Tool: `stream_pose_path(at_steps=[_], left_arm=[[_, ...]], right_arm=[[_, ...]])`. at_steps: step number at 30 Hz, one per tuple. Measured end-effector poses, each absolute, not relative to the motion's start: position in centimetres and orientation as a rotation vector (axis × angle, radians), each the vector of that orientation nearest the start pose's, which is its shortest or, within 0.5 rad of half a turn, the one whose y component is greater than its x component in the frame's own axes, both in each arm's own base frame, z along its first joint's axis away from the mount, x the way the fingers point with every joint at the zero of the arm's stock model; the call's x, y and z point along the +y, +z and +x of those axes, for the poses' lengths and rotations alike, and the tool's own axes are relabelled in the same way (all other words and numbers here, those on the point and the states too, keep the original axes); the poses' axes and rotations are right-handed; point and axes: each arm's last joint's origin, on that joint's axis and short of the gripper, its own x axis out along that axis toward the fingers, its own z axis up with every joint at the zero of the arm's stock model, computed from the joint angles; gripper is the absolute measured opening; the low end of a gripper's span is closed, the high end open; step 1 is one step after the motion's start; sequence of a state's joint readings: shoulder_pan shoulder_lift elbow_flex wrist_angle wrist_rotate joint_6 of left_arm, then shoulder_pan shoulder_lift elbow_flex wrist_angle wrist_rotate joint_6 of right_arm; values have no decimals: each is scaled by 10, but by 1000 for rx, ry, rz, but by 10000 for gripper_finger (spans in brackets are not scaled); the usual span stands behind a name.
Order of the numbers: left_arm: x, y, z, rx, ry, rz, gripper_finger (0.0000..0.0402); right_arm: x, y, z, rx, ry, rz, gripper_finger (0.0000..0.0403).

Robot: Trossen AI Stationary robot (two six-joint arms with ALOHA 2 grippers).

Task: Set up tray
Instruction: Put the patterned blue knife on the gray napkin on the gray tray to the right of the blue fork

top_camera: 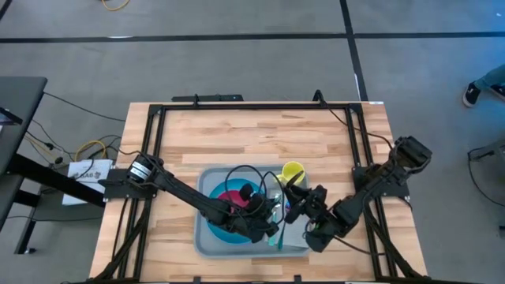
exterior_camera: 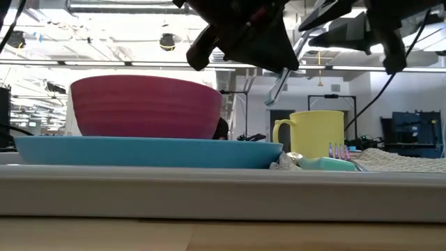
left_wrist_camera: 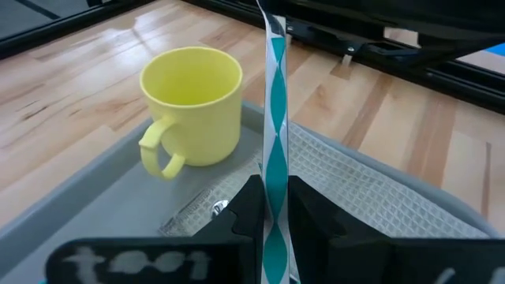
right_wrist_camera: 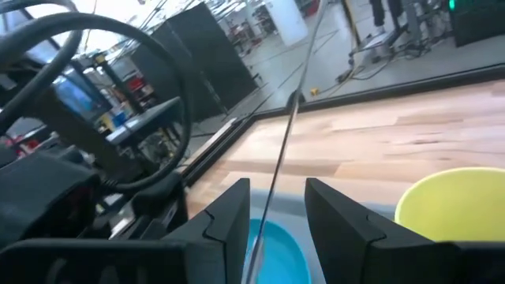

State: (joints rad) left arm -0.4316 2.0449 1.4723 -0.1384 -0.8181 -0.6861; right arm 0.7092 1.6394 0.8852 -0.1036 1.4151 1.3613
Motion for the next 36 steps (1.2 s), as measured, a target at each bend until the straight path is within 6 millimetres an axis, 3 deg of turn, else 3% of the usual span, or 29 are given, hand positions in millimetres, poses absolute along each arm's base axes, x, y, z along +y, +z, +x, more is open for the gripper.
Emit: stream_pose_path(at_steps=[8,17,31,36], left_arm=[[-167,199,413,422,544,-226,23],[-165,199,413,432,543,-199,35],[-166,198,416,533,372,-210,83],[-170,219,405,562,279,-177,80]], right_arm=[[170,188,255,-79,-798,506,106],[170,189,256,-68,-796,476,9],[181,186,250,86,-699,379,2],[196,203,230,199,-528,445,1]])
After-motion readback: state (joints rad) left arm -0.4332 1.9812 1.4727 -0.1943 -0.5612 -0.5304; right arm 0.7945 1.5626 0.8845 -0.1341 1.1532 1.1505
